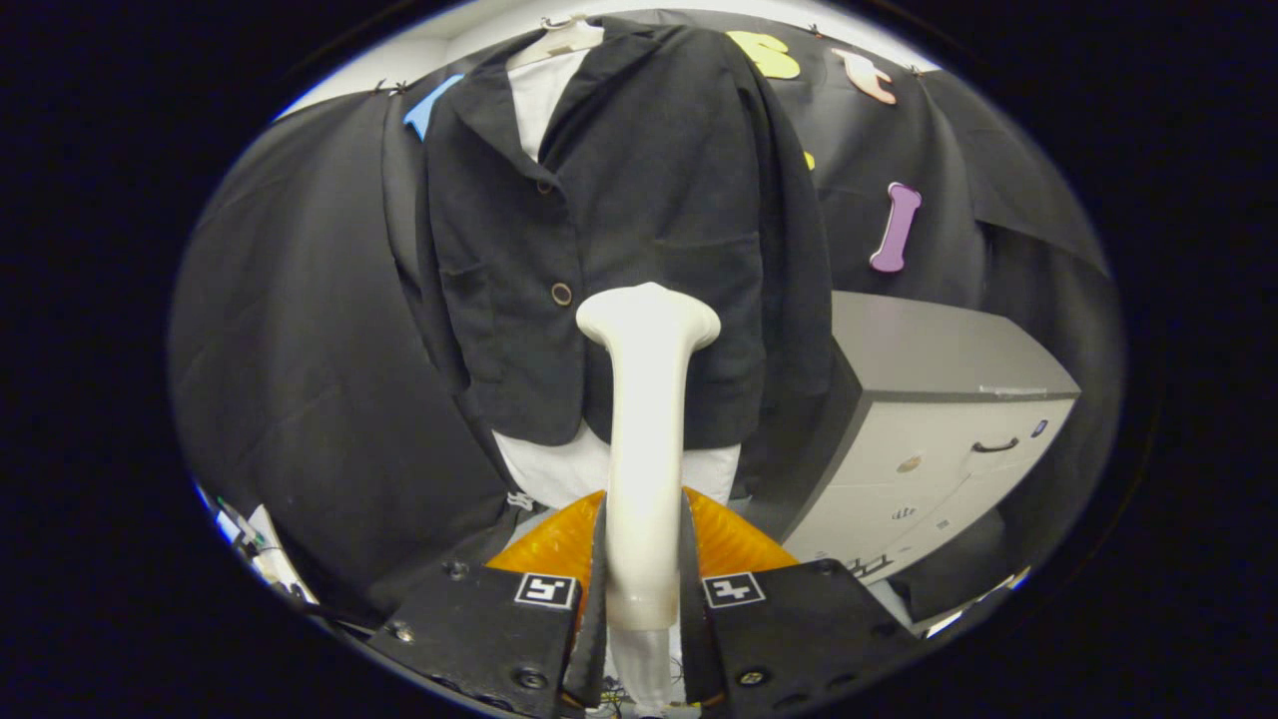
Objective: Iron the clothes twice with a garment steamer, once on the left side and once on the right side.
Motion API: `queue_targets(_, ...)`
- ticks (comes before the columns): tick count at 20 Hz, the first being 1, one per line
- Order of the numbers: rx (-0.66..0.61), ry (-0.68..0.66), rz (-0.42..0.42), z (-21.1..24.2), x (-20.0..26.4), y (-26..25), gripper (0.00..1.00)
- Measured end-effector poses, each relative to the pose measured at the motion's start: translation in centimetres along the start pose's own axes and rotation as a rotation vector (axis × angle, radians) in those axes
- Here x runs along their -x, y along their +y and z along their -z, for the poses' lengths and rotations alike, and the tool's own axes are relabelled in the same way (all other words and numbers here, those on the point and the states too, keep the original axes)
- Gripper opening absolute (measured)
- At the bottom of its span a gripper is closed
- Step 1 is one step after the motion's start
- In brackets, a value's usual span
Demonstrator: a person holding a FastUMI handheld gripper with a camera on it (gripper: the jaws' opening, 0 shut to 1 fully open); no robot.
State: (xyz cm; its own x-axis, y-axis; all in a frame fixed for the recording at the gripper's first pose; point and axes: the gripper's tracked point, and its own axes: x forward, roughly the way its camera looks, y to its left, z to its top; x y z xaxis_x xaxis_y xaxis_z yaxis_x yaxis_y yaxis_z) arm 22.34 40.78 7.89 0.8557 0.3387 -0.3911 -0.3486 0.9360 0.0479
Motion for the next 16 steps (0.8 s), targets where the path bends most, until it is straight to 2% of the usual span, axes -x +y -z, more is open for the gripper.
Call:
queue_targets(8,-0.022,0.055,0.009,3.2,-0.8,-0.2,0.33)
queue_targets(16,-0.043,-0.035,-0.018,-0.3,3.1,-0.4,0.33)
